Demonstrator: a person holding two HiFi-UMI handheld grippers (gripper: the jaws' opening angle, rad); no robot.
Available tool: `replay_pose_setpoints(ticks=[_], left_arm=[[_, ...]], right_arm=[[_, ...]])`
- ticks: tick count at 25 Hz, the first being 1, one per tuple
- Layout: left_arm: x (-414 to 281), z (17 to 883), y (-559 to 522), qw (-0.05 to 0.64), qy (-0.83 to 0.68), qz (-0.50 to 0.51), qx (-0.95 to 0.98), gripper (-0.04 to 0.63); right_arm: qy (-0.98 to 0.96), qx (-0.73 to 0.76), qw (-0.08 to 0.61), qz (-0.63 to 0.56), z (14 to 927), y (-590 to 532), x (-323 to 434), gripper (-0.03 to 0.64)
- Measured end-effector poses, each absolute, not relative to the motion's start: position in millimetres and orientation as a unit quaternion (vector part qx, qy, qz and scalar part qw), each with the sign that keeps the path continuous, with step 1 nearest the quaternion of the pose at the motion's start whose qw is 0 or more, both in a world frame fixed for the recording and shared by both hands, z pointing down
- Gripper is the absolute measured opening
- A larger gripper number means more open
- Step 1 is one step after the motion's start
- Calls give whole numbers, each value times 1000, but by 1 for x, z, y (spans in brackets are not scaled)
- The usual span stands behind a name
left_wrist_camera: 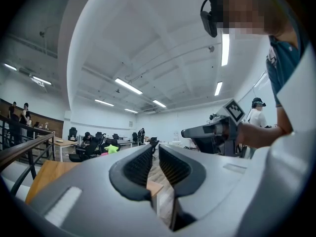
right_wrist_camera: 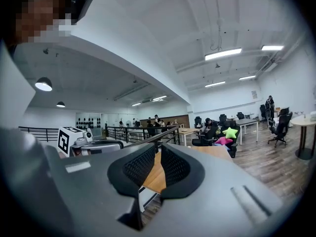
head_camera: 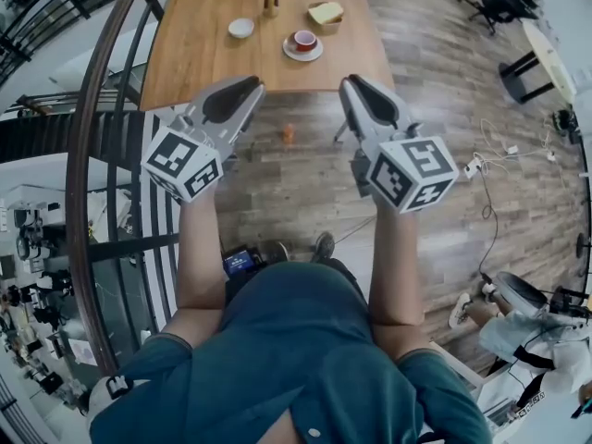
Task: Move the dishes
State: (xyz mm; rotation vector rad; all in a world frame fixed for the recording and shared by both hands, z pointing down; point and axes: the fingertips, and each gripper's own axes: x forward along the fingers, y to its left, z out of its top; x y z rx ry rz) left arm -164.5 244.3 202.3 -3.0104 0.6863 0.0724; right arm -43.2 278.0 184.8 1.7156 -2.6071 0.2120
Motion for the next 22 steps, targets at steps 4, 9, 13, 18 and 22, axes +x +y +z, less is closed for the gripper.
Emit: replay_pose_setpoints(ticks=[4,9,13,18,22], left_arm=[[-188,197,231,24,218,28,-975,52],[-198,197,228,23,219,28,-975,69],[-208,197,224,25,226,27,-973,91],[-212,197,215,30,240,24,-970,98],[-214,195,203,36,256,16,-966,103]], right_arm=[[-830,553,6,69,176,264,-66,48],[-825,560,-13,76,171,258,-66,87],[-826,558,-28,79,166,250,-65,87],[-830,551,-43,75,160,234,-56,87],[-834,544,-57,77,158,213,-46,87]])
